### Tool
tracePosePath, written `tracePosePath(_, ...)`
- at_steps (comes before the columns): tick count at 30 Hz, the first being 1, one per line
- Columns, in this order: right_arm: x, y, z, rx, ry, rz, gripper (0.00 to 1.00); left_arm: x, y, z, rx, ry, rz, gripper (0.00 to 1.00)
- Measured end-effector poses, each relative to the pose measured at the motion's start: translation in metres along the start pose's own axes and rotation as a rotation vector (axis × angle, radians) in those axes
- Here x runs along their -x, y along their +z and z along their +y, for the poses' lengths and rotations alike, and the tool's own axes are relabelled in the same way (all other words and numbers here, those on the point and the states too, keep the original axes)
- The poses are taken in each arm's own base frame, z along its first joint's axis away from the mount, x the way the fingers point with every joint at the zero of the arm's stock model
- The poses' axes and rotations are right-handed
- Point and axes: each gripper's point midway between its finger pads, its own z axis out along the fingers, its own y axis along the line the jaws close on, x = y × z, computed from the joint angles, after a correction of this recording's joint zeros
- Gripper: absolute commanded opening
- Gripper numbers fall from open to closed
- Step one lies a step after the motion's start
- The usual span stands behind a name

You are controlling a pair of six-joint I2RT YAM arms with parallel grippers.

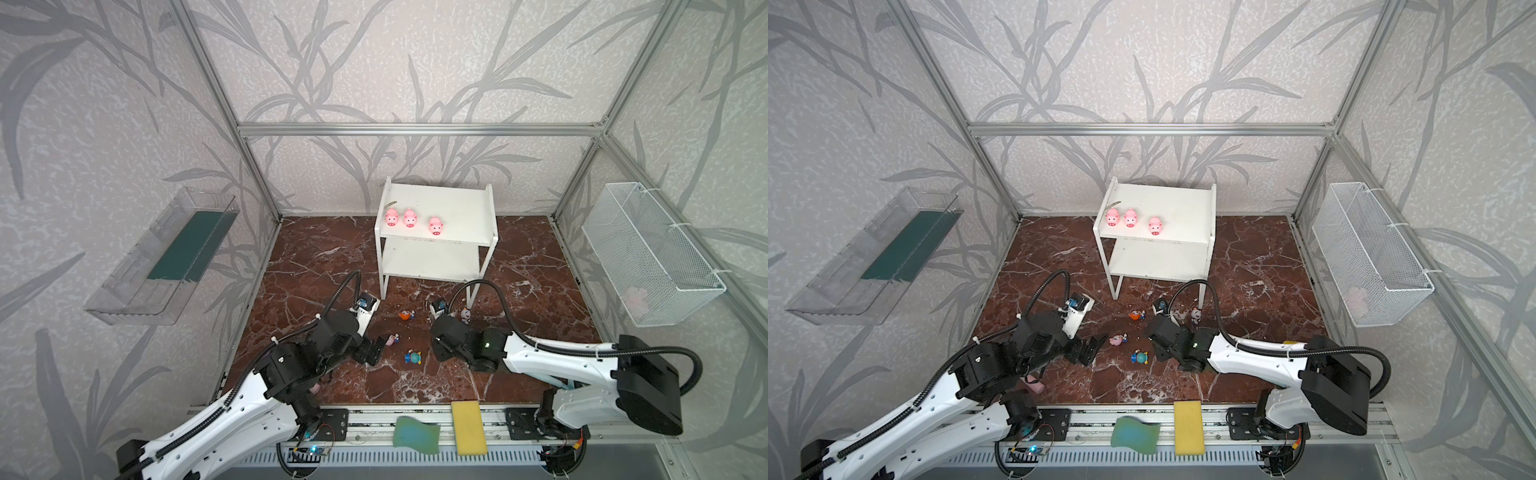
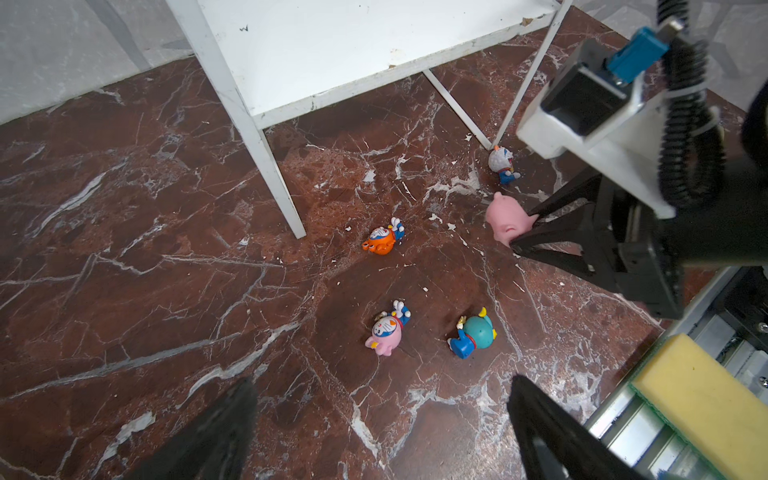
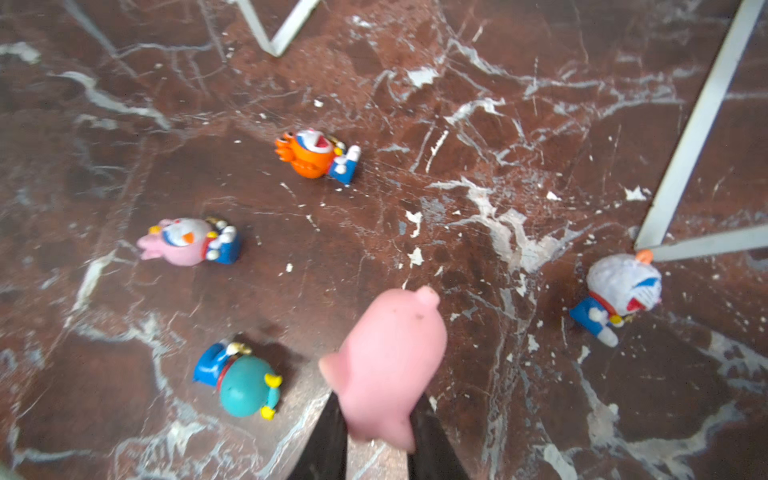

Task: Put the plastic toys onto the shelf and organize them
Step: 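Lift the pig to the top tier with the right gripper while the left draws back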

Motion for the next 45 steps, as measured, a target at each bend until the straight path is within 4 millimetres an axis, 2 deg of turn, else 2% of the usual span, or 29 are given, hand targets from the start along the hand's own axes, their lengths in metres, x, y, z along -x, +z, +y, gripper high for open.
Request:
tracePosePath(6, 0.022, -0.044, 0.019, 0.156, -0.106, -0.092, 0.24, 0.008, -0.002, 0.001, 0.002, 0.025, -0.016, 0.97)
tracePosePath(11, 0.036, -0.080, 0.020, 0.213, -0.155, -0.159, 0.24, 0.023, -0.006, 0.000, 0.000, 0.051, -0.047, 0.97)
tracePosePath(13, 0.047, -0.097, 0.020, 0.224, -0.169, -0.194, 0.25, 0.029, -0.007, 0.000, -0.002, 0.062, -0.056, 0.97)
tracePosePath(19, 0.104, -0.151, 0.016, 0.216, -0.180, -0.322, 0.25, 0.044, -0.008, -0.004, -0.014, 0.096, -0.076, 0.97)
tracePosePath(24, 0.152, -0.181, -0.018, 0.146, -0.133, -0.419, 0.25, 0.058, -0.011, -0.007, -0.028, 0.118, -0.107, 0.97)
tracePosePath(29, 0.185, -0.192, -0.040, 0.096, -0.112, -0.443, 0.25, 0.064, -0.012, -0.007, -0.031, 0.130, -0.124, 0.97)
tracePosePath(33, 0.206, -0.190, -0.049, 0.077, -0.110, -0.442, 0.25, 0.067, -0.012, -0.004, -0.026, 0.125, -0.135, 0.97)
tracePosePath(38, 0.221, -0.178, -0.056, 0.069, -0.104, -0.418, 0.25, 0.071, -0.017, 0.000, -0.027, 0.109, -0.158, 0.97)
tracePosePath(45, 0.231, -0.157, -0.069, 0.056, -0.094, -0.373, 0.26, 0.071, -0.018, 0.005, -0.032, 0.087, -0.175, 0.97)
